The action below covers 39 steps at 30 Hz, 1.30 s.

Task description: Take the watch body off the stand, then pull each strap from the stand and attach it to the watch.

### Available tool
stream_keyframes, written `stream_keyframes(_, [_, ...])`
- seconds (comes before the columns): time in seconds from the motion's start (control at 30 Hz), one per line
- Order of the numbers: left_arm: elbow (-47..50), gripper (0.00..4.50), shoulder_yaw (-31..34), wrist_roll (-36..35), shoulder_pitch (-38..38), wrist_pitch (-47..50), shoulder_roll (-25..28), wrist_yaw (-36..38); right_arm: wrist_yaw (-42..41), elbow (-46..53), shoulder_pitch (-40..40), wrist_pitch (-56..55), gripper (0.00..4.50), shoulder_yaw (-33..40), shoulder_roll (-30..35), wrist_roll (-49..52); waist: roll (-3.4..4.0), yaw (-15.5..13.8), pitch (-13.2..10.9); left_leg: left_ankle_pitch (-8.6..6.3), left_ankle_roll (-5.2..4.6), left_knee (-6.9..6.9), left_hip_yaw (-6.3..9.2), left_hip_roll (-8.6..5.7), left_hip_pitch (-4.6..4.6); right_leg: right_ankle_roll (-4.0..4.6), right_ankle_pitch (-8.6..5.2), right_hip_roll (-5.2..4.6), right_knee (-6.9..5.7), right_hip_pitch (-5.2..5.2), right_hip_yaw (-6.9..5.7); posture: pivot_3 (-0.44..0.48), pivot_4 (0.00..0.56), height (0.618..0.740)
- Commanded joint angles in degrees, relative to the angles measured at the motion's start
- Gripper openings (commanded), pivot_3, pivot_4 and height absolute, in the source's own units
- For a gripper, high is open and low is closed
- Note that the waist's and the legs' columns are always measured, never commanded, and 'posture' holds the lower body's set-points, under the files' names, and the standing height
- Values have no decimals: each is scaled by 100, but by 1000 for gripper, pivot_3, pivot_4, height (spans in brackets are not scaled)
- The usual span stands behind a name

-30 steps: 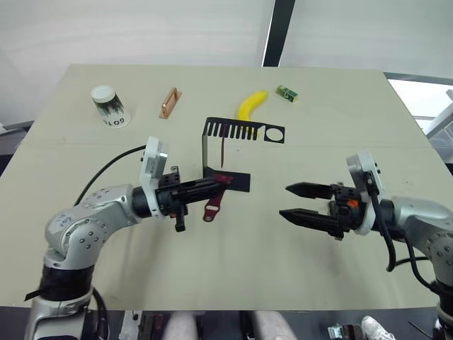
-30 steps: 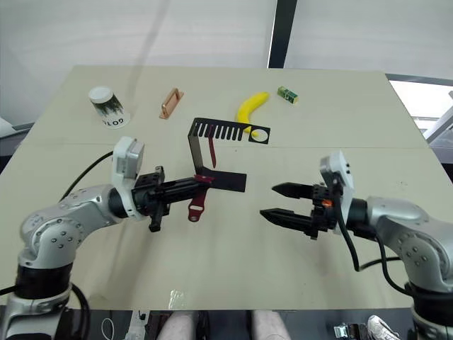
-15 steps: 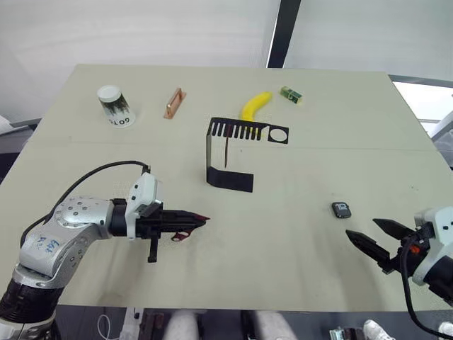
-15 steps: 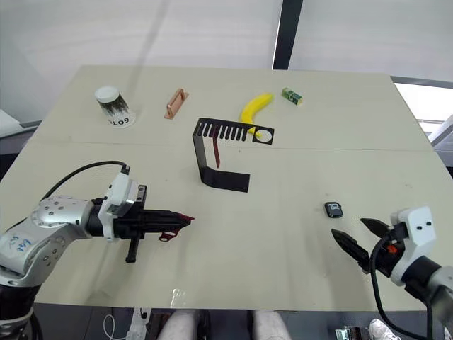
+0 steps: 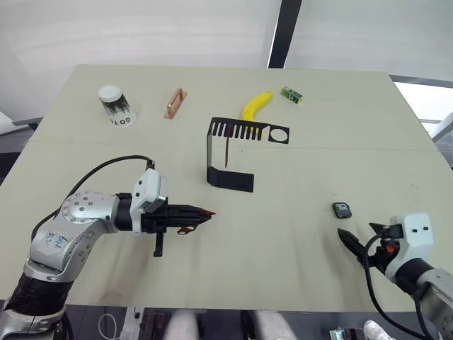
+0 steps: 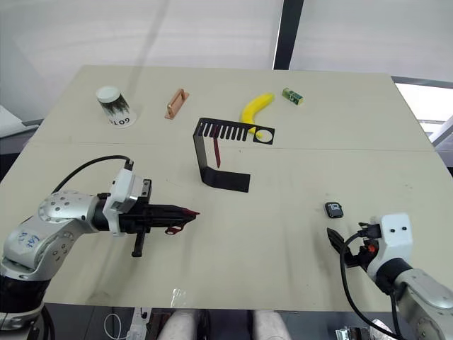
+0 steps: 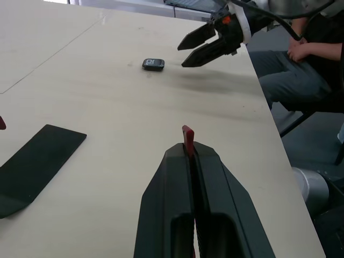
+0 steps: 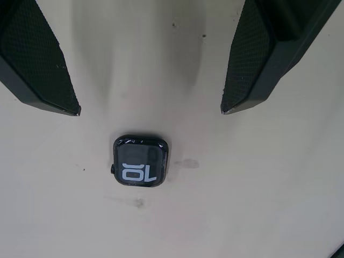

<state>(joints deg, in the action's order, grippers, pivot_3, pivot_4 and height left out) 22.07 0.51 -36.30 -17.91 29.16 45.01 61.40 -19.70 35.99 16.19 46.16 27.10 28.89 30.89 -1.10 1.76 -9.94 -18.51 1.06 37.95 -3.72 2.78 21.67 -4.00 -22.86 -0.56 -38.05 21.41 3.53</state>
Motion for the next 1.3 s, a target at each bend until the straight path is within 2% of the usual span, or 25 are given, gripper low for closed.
stream_keyframes(0.03, [184, 0, -41, -111, -129, 81, -47, 42, 260, 2, -144, -94, 4422, -47, -79, -158, 1, 1, 1, 0, 0, 0, 0, 0, 0, 0, 0, 0, -2, 0, 0, 0, 150, 740])
stream_keyframes(0.53, [479, 0, -185, -182, -329, 429, -271, -143, 1070, -395, -1213, 254, 4422, -847, -369, -806, 2, 6, 1, 1, 1, 6, -1, 0, -3, 0, 0, 1, -28, 8, 1, 0, 150, 740])
stream_keyframes(0.9, [652, 0, -110, -238, -399, 708, -382, -332, 1363, -438, -1520, 664, 4422, -845, -494, -1060, 2, 15, 1, 1, 2, 9, -1, 0, -4, 0, 0, 2, -52, 9, 1, 0, 150, 740])
stream_keyframes(1.0, [623, 0, -66, -274, -421, 736, -370, -339, 1386, -436, -1588, 772, 3601, -832, -522, -1073, 2, 14, 1, 2, 3, 10, -1, 0, -5, 0, 0, 2, -52, 9, 1, 0, 150, 740])
stream_keyframes(1.3, [535, 0, -39, -249, -372, 653, -371, -299, 1301, -587, -1603, 794, 3601, -784, -620, -1094, 2, 14, 1, 2, 3, 10, -1, 0, -5, 0, 0, 2, -54, 9, 1, 0, 150, 740])
